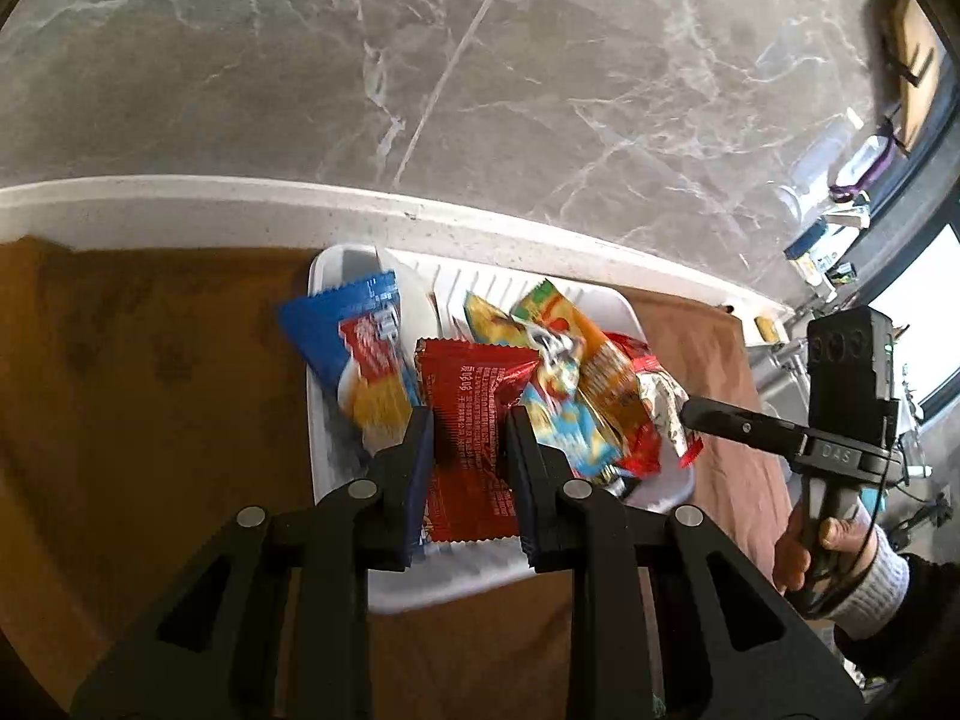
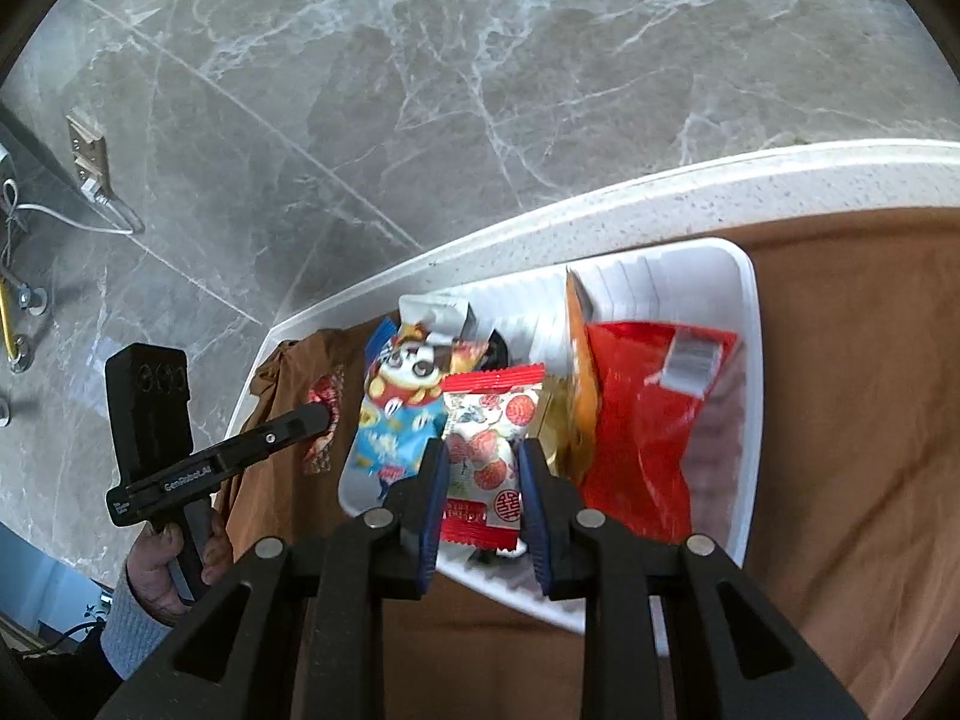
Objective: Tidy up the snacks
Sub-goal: 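Lower both packets into the white tray and open both tools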
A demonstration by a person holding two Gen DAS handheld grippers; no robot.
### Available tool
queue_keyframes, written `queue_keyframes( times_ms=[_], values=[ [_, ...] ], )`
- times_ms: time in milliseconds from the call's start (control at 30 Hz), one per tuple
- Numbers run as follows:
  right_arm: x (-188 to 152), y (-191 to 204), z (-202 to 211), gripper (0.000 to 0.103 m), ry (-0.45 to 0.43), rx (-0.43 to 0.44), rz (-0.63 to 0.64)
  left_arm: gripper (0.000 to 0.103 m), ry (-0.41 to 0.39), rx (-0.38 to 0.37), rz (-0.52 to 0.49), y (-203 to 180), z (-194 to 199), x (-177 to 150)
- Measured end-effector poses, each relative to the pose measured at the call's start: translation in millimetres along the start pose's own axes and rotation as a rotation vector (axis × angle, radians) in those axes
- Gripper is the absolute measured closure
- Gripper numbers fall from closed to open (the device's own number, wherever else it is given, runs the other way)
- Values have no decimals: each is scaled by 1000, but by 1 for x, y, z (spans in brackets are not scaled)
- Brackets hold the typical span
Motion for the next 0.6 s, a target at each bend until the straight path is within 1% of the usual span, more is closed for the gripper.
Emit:
queue_keyframes(
  times_ms=[167,267,367,467,500,533,567,600],
  values=[
    [10,-8,-9,76,3,-12,1,81,18,18,0,5,-20,7],
    [12,-12,-15,76,18,-23,6,80,24,52,2,10,-31,7],
    [10,-14,-21,74,40,-52,23,76,26,80,-19,9,-36,3],
    [10,-11,-19,74,34,-81,62,73,19,120,-60,6,-35,0],
    [11,-9,-16,73,27,-88,71,68,10,142,-82,4,-34,1],
    [11,-8,-13,71,20,-92,80,54,0,154,-92,3,-31,1],
    [12,-5,-10,66,14,-92,92,48,-14,166,-103,1,-29,2],
    [13,-3,-7,64,8,-96,103,43,-30,175,-112,-1,-25,4]
  ],
)
Point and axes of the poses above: each gripper's, at about its wrist camera, not at the fingertips, and z roughly against the way its jaws point, y to its left, x to its top, the point moved 8 cm from there along -z, roughly the way its jaws point, and after that the axes turned 6 degrees about z, right-handed, at the moved point
